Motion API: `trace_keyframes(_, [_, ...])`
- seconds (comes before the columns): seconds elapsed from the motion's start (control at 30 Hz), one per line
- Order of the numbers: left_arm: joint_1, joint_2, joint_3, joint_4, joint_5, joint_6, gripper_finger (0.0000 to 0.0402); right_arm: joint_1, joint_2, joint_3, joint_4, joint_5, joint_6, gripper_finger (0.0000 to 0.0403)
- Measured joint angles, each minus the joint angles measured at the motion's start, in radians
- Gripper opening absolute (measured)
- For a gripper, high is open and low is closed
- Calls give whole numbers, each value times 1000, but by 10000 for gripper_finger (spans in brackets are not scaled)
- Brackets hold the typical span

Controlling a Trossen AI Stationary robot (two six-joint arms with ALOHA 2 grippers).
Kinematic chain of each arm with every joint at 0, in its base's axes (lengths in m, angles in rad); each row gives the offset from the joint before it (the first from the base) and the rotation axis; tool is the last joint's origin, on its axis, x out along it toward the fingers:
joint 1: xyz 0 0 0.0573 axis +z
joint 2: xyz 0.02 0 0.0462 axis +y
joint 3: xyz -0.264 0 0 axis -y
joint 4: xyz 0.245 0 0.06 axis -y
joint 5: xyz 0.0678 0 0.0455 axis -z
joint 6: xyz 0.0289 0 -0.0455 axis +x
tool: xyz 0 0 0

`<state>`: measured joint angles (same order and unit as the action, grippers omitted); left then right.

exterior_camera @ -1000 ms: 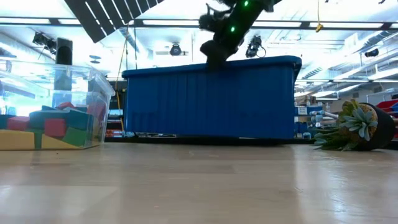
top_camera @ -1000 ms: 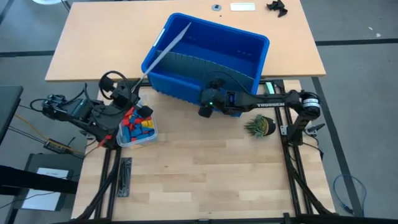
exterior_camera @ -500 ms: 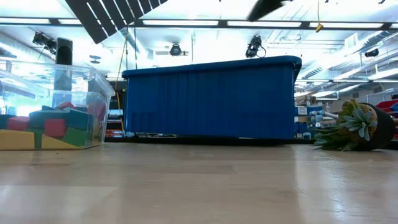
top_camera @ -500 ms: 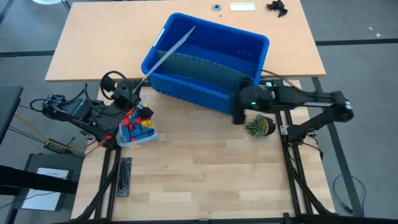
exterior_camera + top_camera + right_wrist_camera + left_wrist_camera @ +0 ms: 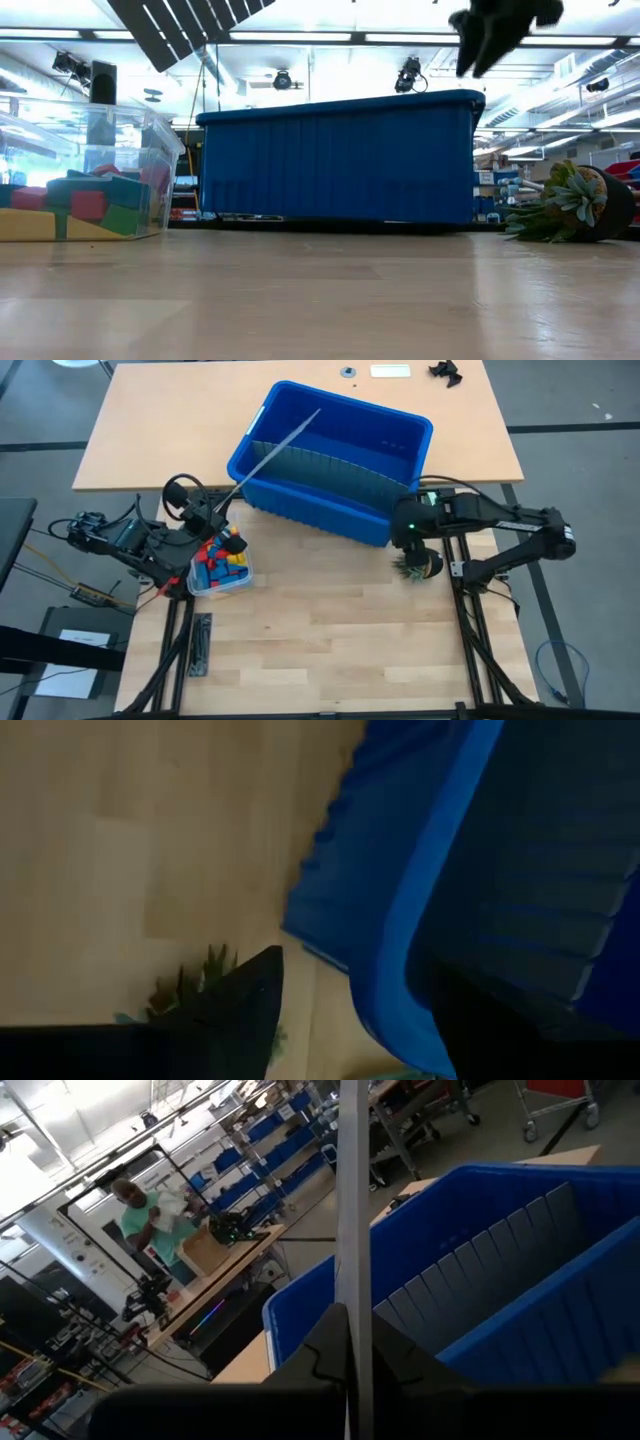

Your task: Sort Items/Unsort Items

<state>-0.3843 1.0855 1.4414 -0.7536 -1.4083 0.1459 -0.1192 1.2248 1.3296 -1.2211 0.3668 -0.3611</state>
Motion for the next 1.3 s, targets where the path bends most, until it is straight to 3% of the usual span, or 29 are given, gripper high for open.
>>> trace_keyframes(0.17, [0,0,0,-1,0,4,15,-78,14,-67,57,55,-36,222])
trace_keyframes(0.33, [0,0,0,0,0,5,15,-132,33,-77,59,36,-53,198])
trace_keyframes(0.53, [0,0,0,0,33,6,15,-151,46,-78,91,18,-36,125])
trace_keyframes(0.6, [0,0,0,-1,50,7,15,-132,62,-77,113,20,-30,106])
trace_keyframes(0.9, [0,0,0,-2,53,7,15,9,141,-41,87,172,160,96])
trace_keyframes(1.3, [0,0,0,-2,52,9,15,132,332,156,20,198,390,93])
